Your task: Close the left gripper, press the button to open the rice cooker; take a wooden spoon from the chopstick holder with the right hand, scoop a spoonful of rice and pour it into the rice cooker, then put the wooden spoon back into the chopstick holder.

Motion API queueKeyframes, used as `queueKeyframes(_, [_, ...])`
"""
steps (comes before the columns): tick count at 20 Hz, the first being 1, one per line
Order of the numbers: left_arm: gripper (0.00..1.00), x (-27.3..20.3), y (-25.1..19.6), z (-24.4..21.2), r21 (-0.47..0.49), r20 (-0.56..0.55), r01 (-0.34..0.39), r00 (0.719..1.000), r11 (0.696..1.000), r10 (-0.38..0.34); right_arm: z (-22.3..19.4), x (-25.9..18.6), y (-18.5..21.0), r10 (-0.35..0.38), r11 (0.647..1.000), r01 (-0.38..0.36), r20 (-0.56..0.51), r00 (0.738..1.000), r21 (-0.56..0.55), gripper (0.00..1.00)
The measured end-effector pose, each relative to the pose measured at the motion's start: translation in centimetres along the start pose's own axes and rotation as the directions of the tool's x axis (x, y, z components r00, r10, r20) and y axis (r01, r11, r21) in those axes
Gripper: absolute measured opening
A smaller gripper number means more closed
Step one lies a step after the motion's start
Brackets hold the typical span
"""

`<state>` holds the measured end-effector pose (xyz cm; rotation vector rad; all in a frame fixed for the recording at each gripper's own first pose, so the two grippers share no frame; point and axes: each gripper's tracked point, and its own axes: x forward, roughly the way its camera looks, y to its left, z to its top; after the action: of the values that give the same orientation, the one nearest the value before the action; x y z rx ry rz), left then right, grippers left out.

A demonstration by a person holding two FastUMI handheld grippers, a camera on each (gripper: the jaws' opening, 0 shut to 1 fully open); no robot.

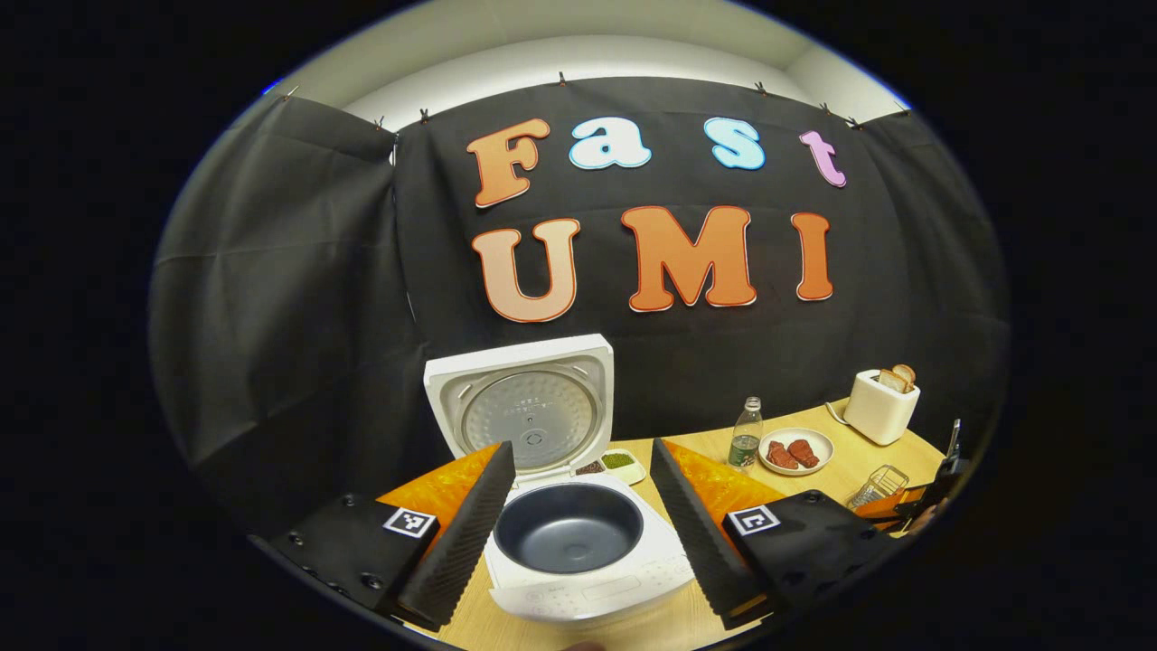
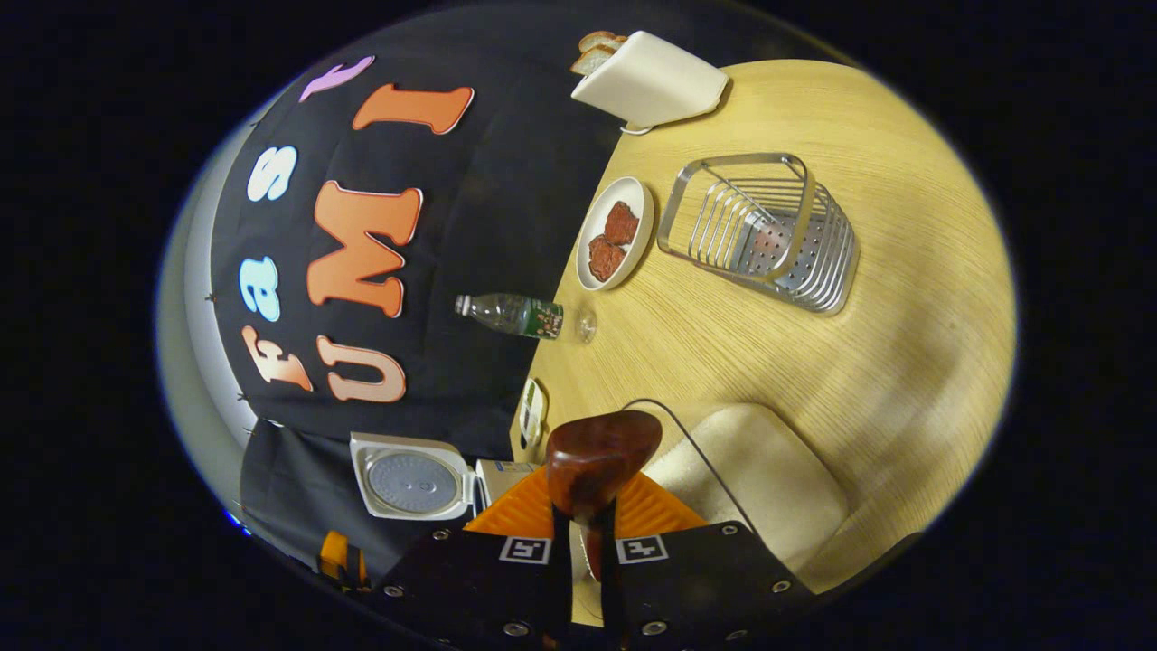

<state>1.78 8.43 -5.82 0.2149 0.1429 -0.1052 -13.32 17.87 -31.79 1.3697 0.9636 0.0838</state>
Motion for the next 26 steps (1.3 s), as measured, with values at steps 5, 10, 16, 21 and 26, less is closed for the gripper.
queueKeyframes(5, [1.0,0.0,-0.2,0.4,-0.041,0.009,-0.014,1.0,0.999,0.014,3.1,-1.1,2.6,0.078,0.99,-0.081,0.029,0.997,0.116,0.12])
queueKeyframes(10, [1.0,-0.2,1.2,0.3,-0.069,0.011,-0.058,0.998,0.996,0.058,4.4,-1.6,6.1,0.159,0.959,-0.163,0.039,0.987,0.231,0.12])
queueKeyframes(16, [1.0,-0.6,4.4,-0.1,-0.11,0.006,-0.128,0.992,0.986,0.129,3.2,0.3,12.6,0.262,0.918,-0.244,-0.016,0.965,0.314,0.12])
queueKeyframes(21, [1.0,-1.4,7.8,-0.3,-0.178,0.005,-0.184,0.982,0.967,0.188,-0.4,4.0,17.7,0.316,0.906,-0.266,-0.108,0.943,0.33,0.12])
queueKeyframes(26, [1.0,-2.8,11.9,-1.2,-0.18,-0.007,-0.27,0.962,0.946,0.273,-5.6,8.1,22.6,0.342,0.905,-0.261,-0.209,0.916,0.335,0.12])
